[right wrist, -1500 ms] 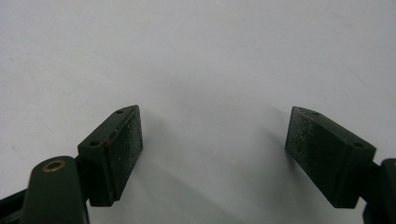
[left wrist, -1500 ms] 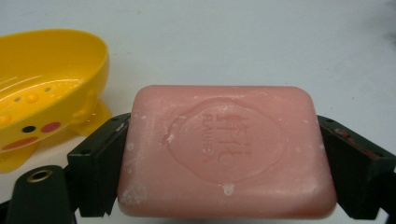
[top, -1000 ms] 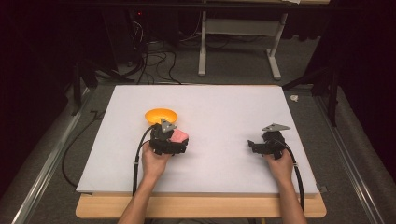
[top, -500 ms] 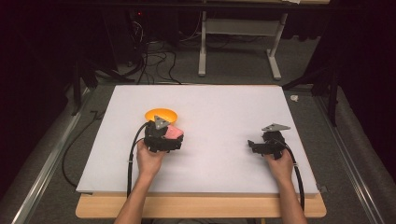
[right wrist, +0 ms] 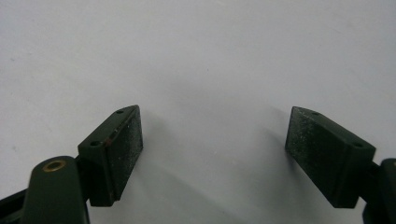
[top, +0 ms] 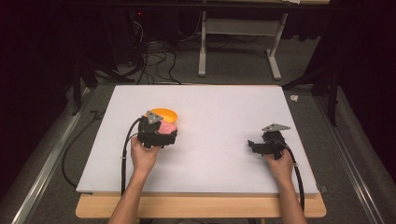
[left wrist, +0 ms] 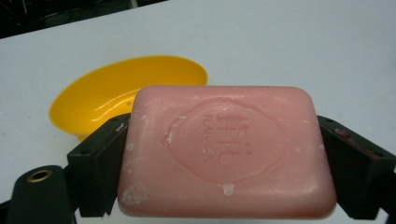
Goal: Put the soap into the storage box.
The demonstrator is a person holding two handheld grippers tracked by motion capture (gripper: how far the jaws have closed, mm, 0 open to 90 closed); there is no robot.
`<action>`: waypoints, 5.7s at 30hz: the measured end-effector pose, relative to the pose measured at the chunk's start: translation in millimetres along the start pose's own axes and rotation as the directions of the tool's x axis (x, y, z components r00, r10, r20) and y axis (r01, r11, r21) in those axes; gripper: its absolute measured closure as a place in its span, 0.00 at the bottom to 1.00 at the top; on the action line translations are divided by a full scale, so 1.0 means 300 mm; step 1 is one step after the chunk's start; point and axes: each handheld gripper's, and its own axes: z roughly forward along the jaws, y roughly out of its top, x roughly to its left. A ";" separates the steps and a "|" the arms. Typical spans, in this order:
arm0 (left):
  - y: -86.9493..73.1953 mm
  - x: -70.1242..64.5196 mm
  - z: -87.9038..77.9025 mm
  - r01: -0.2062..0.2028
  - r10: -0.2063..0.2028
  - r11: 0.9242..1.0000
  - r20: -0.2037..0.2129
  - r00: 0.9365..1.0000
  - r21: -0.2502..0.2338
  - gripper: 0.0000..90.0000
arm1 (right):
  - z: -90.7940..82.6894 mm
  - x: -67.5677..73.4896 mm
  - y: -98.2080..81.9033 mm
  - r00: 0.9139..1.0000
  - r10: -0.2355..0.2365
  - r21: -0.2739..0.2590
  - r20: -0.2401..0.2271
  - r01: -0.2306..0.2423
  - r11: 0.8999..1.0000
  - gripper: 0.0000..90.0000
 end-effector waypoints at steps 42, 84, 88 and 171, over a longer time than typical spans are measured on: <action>0.131 0.118 0.113 0.061 -0.056 0.997 -0.089 0.994 0.055 0.16 | 0.000 0.001 0.000 1.000 0.003 0.001 0.002 -0.003 1.000 0.22; 0.108 0.166 0.266 0.131 -0.113 0.981 -0.131 0.985 0.142 0.15 | 0.000 0.001 0.000 1.000 0.001 0.000 0.002 -0.001 1.000 0.22; 0.105 0.167 0.272 0.133 -0.114 0.980 -0.132 0.985 0.145 0.15 | 0.000 0.001 0.000 1.000 0.001 -0.001 0.003 -0.001 1.000 0.22; 0.107 0.156 0.100 0.072 -0.068 0.997 -0.083 0.994 0.037 0.16 | 0.001 -0.003 0.000 1.000 0.007 0.002 -0.005 -0.007 1.000 0.22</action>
